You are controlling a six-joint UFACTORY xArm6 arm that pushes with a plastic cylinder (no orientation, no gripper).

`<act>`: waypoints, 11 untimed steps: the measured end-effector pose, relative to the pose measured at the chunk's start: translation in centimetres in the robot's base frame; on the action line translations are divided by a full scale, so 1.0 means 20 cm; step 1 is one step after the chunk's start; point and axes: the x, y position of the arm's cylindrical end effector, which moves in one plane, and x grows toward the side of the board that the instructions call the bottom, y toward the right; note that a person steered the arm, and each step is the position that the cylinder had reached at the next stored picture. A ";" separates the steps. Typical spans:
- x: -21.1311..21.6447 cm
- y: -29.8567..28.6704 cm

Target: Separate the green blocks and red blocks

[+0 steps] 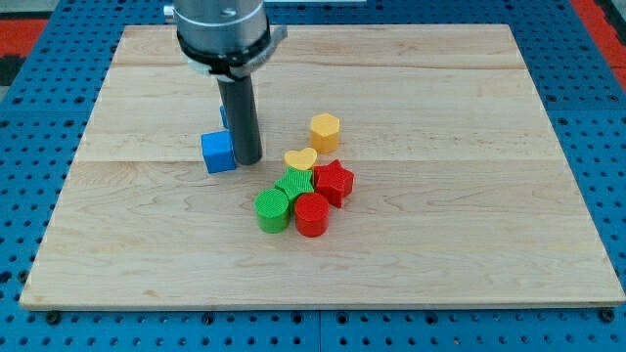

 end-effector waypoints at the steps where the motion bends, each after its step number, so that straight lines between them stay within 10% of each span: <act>1: 0.07 -0.05; 3: 0.51 -0.02; 8: 0.30 0.45; 11: 0.17 0.24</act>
